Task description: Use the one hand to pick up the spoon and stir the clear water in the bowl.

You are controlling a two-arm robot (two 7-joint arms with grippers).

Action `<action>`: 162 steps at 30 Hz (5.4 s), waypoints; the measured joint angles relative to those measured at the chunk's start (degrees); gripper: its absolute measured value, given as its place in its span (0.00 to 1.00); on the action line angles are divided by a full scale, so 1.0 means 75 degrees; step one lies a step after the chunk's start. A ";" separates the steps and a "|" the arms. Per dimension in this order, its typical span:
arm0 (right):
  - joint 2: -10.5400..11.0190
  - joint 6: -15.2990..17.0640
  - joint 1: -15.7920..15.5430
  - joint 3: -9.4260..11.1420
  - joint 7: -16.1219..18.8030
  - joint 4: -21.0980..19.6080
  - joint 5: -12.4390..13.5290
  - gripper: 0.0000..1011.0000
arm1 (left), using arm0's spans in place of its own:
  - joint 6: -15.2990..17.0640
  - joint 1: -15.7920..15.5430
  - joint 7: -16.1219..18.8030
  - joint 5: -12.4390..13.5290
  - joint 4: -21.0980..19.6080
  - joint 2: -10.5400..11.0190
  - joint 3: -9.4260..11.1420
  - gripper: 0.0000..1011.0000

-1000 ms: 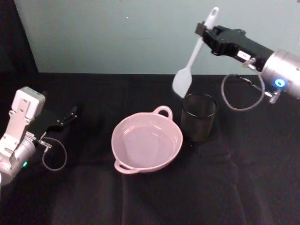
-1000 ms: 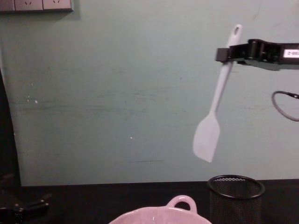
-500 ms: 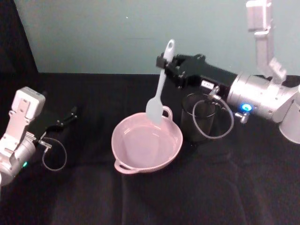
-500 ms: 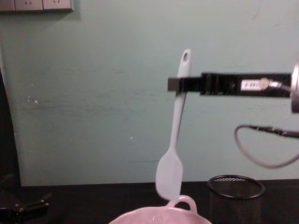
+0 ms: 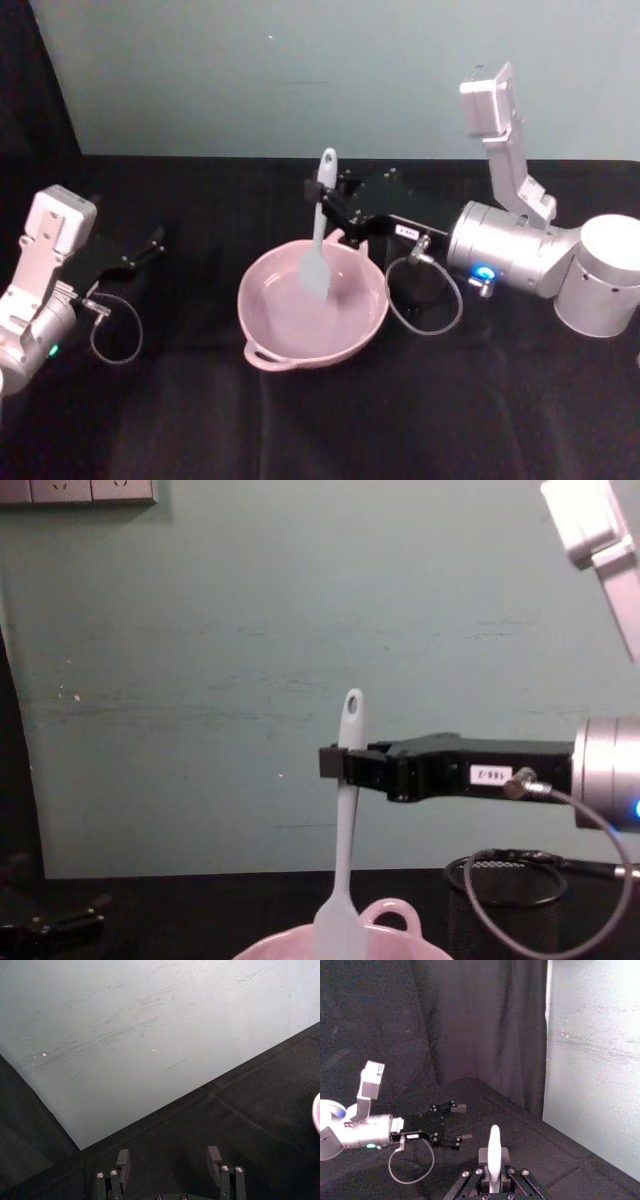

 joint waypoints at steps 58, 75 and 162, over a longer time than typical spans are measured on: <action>-0.1793 -0.2651 0.0178 0.0343 -0.0105 0.2729 -0.1538 0.11 | 0.0000 0.0000 0.0000 0.0000 0.0000 0.0000 0.0000 1.00; -0.0673 -0.1664 -0.0811 0.0808 0.0647 0.0911 -0.1158 0.11 | 0.0000 0.0000 0.0000 0.0000 0.0000 0.0000 0.0000 1.00; -0.1173 -0.1594 -0.1188 0.0612 0.0928 0.0686 -0.0712 0.11 | 0.0000 0.0000 0.0000 0.0000 0.0000 0.0000 -0.0001 1.00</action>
